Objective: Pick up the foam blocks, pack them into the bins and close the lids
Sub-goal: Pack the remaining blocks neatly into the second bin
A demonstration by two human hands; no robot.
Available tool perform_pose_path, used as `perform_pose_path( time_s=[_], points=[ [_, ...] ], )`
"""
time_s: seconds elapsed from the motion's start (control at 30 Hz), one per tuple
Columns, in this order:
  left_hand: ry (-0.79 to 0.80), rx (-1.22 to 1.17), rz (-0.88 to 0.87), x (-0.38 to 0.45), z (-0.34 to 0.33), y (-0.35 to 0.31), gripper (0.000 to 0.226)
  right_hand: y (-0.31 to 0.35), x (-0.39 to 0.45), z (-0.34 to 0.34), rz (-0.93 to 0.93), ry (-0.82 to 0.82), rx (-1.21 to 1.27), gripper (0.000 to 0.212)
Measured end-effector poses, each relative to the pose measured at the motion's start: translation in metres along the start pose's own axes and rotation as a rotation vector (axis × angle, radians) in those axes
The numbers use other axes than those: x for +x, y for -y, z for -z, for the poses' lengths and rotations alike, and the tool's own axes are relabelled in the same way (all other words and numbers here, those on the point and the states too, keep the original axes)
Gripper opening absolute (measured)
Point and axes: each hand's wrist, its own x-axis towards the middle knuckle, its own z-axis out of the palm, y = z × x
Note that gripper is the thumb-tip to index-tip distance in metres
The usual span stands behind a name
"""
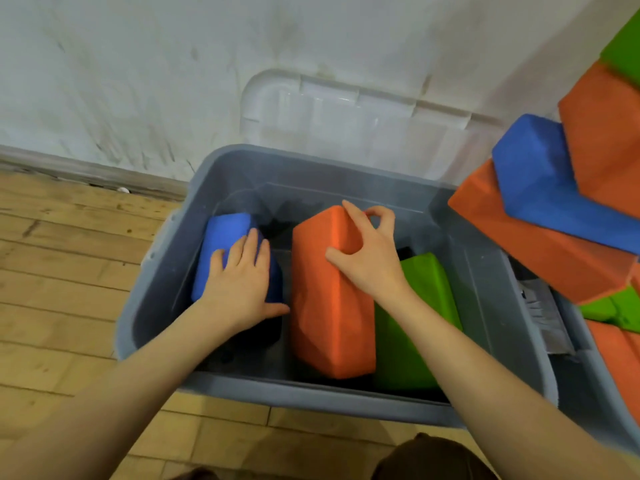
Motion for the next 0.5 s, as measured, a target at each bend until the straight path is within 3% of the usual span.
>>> perform_pose_path(
  time_s=[0.13, 0.33, 0.5],
  points=[
    [-0.027, 0.129, 0.103, -0.005, -0.009, 0.017, 0.124, 0.014, -0.001, 0.002, 0.078, -0.067, -0.018, 0.077],
    [0.053, -0.128, -0.089, 0.016, -0.004, 0.023, 0.108, 0.020, -0.008, 0.003, 0.237, -0.129, -0.030, 0.076],
    [-0.074, -0.263, -0.051, 0.027, -0.003, 0.029, 0.099, 0.012, -0.009, 0.000, 0.226, -0.103, -0.076, 0.082]
  ],
)
